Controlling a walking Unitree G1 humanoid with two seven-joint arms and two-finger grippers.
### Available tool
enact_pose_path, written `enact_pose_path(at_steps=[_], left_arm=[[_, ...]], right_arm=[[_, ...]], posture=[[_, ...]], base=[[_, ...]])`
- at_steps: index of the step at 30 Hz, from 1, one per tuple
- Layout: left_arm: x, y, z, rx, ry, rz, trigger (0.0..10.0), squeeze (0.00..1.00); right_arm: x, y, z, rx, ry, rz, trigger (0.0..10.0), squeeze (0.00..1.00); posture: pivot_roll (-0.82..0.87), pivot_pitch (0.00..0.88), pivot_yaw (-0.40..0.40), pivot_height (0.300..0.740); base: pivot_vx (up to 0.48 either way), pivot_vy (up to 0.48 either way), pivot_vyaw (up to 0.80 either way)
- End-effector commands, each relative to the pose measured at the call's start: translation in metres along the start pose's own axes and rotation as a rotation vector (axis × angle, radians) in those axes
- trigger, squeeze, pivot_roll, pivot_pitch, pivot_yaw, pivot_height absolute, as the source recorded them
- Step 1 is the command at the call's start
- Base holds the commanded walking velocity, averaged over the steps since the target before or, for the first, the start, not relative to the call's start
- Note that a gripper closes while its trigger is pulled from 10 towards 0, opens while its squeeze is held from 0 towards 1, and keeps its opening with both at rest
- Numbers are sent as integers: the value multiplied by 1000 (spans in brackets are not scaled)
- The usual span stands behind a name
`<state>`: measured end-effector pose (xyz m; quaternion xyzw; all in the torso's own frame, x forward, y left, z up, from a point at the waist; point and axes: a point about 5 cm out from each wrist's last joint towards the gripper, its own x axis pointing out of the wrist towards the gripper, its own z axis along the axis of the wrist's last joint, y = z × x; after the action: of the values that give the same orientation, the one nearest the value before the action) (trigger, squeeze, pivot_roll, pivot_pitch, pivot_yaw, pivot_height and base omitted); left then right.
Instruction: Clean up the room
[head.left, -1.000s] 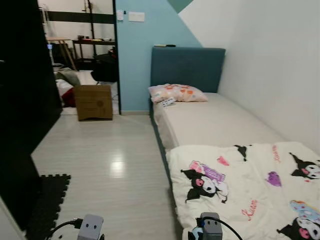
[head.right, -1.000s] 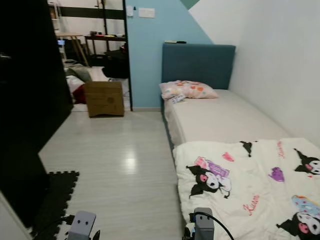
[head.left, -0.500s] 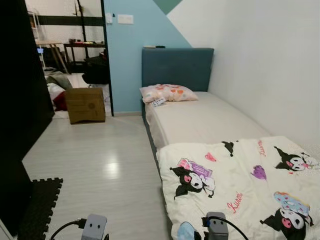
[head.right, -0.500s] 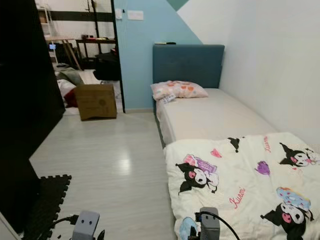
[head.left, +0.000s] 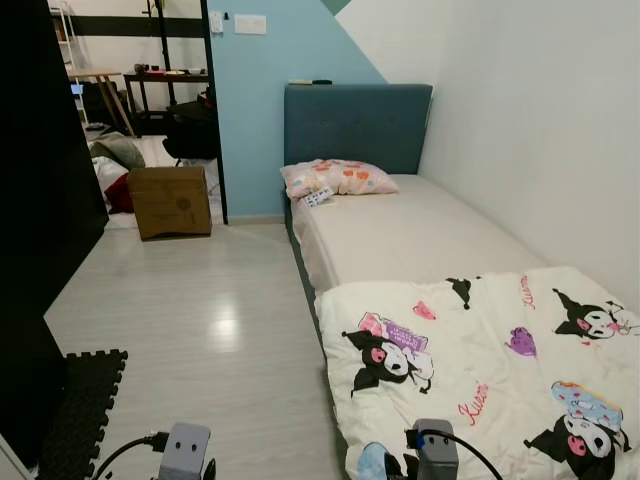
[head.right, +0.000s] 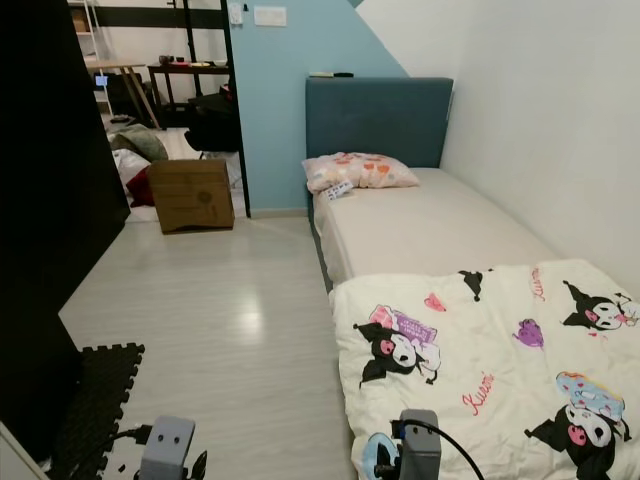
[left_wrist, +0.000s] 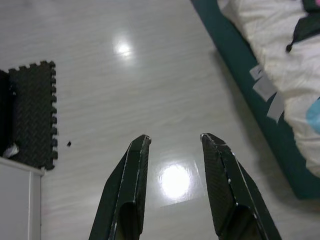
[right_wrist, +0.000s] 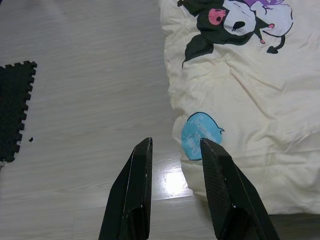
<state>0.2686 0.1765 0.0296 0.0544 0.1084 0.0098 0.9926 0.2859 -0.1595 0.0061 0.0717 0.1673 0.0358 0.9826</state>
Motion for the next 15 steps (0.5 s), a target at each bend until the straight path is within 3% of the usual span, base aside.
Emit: enact_pose_path(at_steps=[1, 15], left_arm=[[-4, 1, -4, -24, 9, 5, 10000, 0], [-8, 0, -3, -33, -7, 20, 10000, 0]], right_arm=[[-3, -2, -5, 14, 3, -11, 10000, 0], [-6, -3, -5, 8, 3, 3, 10000, 0]], posture=[[56, 107, -31, 738], [50, 101, -35, 738]], base=[[0, 0, 0], [0, 0, 0]])
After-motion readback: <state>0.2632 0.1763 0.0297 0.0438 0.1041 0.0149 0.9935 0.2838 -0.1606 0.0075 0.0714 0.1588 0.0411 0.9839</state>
